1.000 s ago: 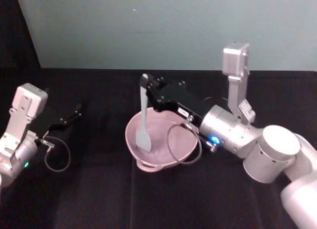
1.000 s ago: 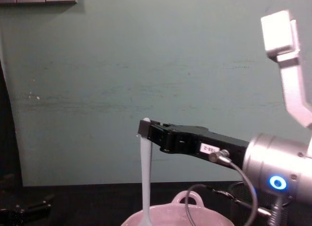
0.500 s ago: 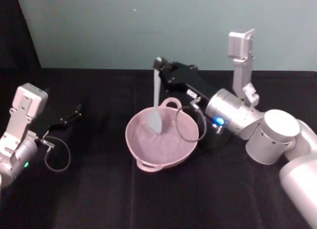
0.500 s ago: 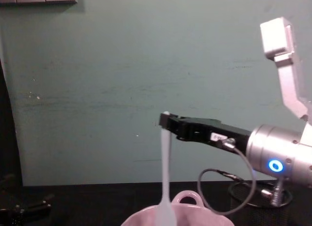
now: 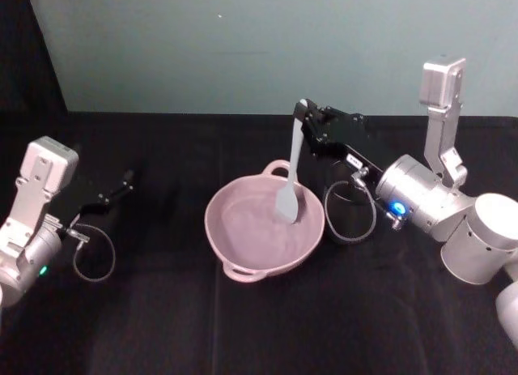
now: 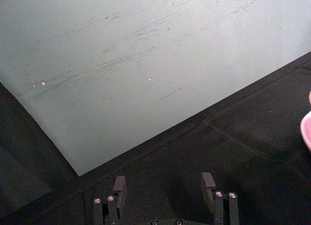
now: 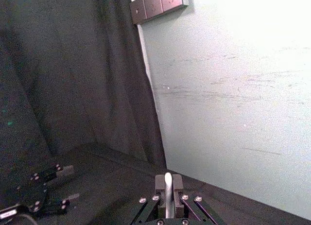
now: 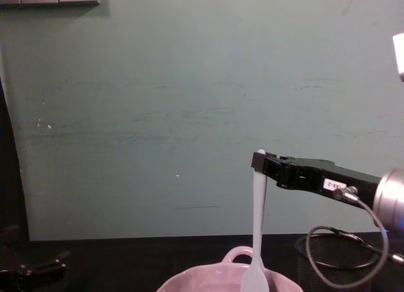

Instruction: Use the one hand to pick up the spoon and stir the clear water in the bowl.

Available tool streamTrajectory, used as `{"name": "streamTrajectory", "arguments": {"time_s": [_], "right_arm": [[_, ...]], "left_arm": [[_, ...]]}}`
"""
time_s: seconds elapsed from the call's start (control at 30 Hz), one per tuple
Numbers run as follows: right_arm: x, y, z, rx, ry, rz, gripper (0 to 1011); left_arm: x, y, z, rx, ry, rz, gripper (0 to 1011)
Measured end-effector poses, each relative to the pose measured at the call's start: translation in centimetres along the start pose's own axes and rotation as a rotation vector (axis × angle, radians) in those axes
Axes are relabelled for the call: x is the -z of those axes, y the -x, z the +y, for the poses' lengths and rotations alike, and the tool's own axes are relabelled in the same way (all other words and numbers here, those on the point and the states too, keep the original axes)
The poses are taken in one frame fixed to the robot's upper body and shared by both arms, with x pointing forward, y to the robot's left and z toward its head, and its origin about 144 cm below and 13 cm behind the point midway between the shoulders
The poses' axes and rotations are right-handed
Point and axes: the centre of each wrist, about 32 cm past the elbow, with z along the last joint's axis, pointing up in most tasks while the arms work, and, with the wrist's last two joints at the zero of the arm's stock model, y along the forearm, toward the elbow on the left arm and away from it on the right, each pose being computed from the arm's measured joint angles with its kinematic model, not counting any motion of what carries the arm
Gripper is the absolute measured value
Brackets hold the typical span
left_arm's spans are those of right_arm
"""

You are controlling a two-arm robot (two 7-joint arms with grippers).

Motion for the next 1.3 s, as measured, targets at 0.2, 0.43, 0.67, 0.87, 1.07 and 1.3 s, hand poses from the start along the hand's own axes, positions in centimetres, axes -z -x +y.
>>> {"name": "streamTrajectory", "arguments": {"time_s": [0.2, 0.43, 0.67, 0.87, 1.07, 1.3], "right_arm": [[0.0, 0.8, -1.1, -0.020, 0.002, -0.006, 96], [0.2, 2.4, -1.6, -0.063, 0.003, -0.003, 95], [0.4, 4.3, -1.2, -0.126, 0.010, 0.001, 96], [0.5, 5.6, -0.7, -0.172, 0.014, 0.002, 96], [0.7, 6.5, 0.4, -0.207, 0.021, 0.002, 96], [0.8, 6.0, 2.4, -0.201, 0.021, 0.001, 96]], "left_arm": [[0.0, 0.0, 0.0, 0.000, 0.000, 0.000, 1011], [0.0, 0.0, 0.0, 0.000, 0.000, 0.000, 1011], [0.0, 0.0, 0.0, 0.000, 0.000, 0.000, 1011], [0.0, 0.0, 0.0, 0.000, 0.000, 0.000, 1011], [0.0, 0.0, 0.0, 0.000, 0.000, 0.000, 1012], [0.0, 0.0, 0.0, 0.000, 0.000, 0.000, 1011]]}}
